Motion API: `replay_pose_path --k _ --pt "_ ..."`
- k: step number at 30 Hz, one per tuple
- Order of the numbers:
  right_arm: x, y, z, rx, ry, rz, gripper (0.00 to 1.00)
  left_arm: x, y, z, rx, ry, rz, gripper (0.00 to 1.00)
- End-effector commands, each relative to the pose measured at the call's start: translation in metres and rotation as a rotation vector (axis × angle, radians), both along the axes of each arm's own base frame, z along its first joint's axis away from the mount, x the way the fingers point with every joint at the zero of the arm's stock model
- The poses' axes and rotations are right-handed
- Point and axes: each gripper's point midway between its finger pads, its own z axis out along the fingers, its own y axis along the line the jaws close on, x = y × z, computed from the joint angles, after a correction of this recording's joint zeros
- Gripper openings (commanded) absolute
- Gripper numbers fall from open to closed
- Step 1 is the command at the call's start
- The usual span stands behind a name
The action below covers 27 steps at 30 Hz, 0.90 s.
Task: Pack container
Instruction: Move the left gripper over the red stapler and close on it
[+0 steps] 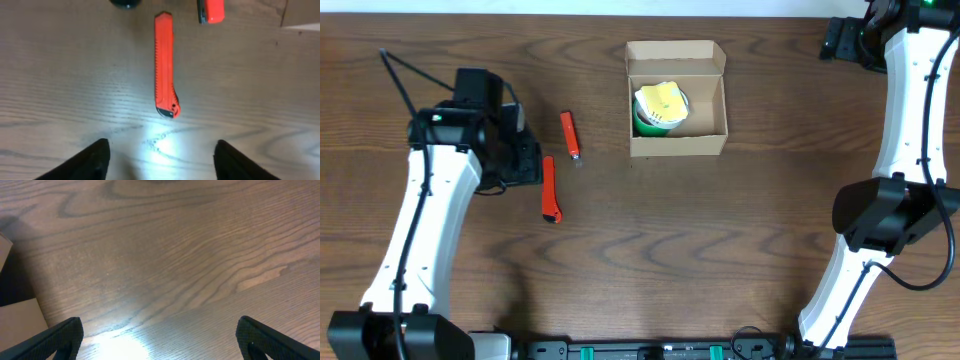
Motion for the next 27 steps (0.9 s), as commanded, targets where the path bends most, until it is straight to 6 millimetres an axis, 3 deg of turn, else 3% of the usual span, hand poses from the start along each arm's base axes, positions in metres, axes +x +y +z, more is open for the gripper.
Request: replay_pose_path --k 1,9,14,22,27 --pt "-0.004 -0.004 0.008 -0.001 -0.015 -0.013 0.99 0.016 0.01 0.0 0.076 -0.004 0.011 0.69" --pt "-0.004 -0.004 0.008 -0.001 -0.015 -0.013 0.99 0.075 -0.01 -0.002 0.062 0.006 -0.032 0.72" --pt "-0.004 -0.004 0.008 -0.001 -0.015 -0.013 0.99 0.112 -0.033 -0.018 0.01 0.023 0.007 0.61" --pt "-0.004 -0.004 0.008 -0.001 -0.015 -0.013 0.99 0.126 -0.053 -0.072 0.003 0.113 0.073 0.59" --pt "-0.004 -0.004 0.008 -0.001 -0.015 -0.013 0.99 0.131 -0.064 -0.092 -0.023 0.134 0.075 0.58"
